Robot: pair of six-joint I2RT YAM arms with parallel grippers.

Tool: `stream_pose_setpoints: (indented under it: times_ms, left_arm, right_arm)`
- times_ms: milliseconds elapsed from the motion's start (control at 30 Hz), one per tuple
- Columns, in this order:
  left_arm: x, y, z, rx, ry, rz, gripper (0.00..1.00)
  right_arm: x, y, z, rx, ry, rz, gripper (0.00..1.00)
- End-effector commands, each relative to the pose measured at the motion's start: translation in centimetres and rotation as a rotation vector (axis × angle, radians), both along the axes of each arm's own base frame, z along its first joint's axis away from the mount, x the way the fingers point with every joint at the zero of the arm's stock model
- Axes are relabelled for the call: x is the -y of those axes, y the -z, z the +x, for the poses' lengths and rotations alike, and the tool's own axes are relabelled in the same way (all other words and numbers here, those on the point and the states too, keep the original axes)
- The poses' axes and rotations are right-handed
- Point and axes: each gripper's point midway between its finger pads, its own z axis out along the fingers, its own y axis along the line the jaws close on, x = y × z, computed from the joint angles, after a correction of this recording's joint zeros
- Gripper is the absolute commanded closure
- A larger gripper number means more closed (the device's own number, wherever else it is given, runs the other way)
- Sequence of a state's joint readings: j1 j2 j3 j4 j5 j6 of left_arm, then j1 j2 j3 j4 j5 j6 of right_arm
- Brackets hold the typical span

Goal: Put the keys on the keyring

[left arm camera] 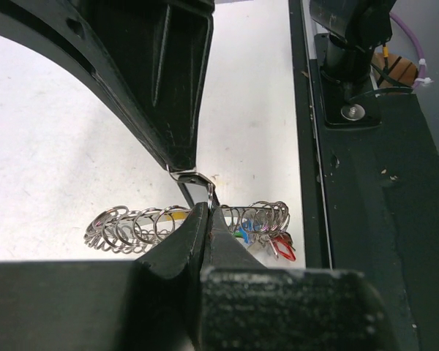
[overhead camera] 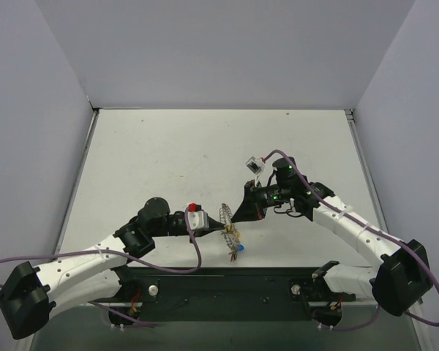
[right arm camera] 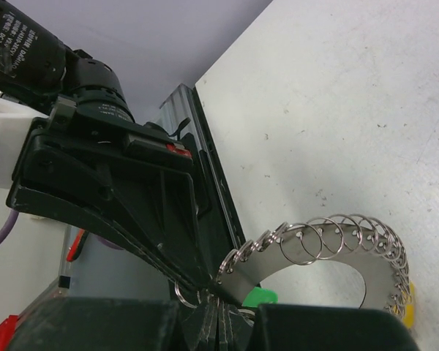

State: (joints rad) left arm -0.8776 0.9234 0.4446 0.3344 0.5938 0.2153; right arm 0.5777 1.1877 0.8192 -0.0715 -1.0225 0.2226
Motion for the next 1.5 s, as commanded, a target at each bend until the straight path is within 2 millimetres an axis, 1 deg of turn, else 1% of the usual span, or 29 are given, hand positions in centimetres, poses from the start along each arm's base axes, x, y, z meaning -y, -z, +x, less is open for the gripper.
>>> stream_pose_setpoints:
  times_ms: [0,433,533,667,867,1033,1200,1367,1467]
  left_arm:
    - [0.1,-4.5,0.8,0.128,-0.033,-0.107,1.0]
    - [0.3,-4.8,1.0,0.13,-0.033,-0.117,1.0]
    - [0.4,-4.6,0.9,0.126,-0.03,-0.115,1.0]
    - [0.3,-4.6,1.2,0.125,-0.046,-0.116,1.0]
    - [-0.1,-4.3,2.1,0.118,-0.103,-0.1,1.0]
    - [-0.4,-4.5,2.2,0.126,-0.126,-0.108,1.0]
    - [-0.8,-5.0,1.8,0.15,-0.122,-0.13,1.0]
    - [-1.0,-5.4,0.8,0.183,-0.074,-0.154,1.0]
    - [-1.1,-5.6,0.7,0.188,-0.074,-0.161,1.0]
  right_arm:
    - [-0.6,-1.4,-0.2,0.034,-0.054,0.042,1.0]
    - [-1.3,-1.4,-0.2,0.023,-0.037,0.048,1.0]
    - [-1.8,-2.0,-0.1,0.036,-0.033,0.082,1.0]
    - [-2.3,-2.4,-0.5,0.019,-0.038,0.116,1.0]
    - [-2.3,-2.0,-0.8,0.002,-0.043,0.102,1.0]
    - [-2.1,-1.6,-0.9,-0.002,-0.035,0.076,1.0]
    - [-2.0,-0.8,-0.8,-0.013,-0.025,0.051,1.0]
    - [-2.0,-0.3,-0.5,-0.015,-0.016,0.039,1.0]
    - [-2.1,-0.3,-0.5,-0.018,-0.02,0.041,1.0]
